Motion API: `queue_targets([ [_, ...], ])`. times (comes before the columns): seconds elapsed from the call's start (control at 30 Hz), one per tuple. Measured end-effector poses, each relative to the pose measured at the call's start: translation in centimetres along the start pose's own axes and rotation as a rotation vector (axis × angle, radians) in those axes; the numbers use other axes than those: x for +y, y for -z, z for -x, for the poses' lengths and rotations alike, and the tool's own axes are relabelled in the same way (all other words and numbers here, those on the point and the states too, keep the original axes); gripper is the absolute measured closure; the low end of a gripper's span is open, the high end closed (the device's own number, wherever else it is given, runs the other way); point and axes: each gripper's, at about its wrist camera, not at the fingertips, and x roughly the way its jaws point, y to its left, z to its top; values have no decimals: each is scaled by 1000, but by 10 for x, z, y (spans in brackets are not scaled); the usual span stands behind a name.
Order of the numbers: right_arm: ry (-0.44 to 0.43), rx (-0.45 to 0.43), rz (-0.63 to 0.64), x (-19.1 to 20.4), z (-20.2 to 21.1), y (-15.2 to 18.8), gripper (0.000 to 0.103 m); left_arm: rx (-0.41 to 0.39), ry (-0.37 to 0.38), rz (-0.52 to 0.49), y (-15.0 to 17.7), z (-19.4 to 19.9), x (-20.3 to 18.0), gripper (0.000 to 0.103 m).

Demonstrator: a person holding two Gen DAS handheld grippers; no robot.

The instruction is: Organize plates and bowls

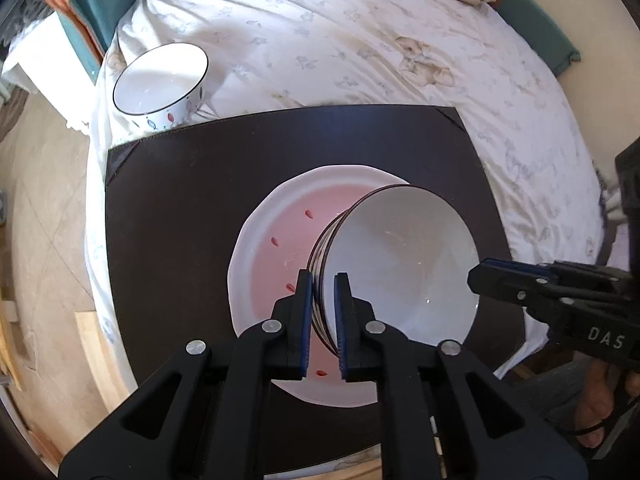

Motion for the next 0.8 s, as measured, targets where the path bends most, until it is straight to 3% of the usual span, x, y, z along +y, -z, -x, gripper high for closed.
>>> queue_targets([
  [0.47,-27,-4,-26,-2,-1,-5,84,-10,-9,8,2,6,-1,94],
  [0.53,-29,-26,-25,-2,3,-7,84,-9,-28,1,2,7,-1,90],
  [0.57,-29,-35,-23,-1,5,-7,84,-8,-30,-9,3,7,-3,82],
  [0.63,-26,-51,-16,0,8,-7,78,-16,-49,-43,3,10,-8,68],
  [0.7,-25,-63,-14,2,11,-7,41,-52,-72,-56,3,17,-10,55],
  [0.8,-19,-102,-1,4,16,-8,37,-87,-85,-51,1,25,-7,44],
])
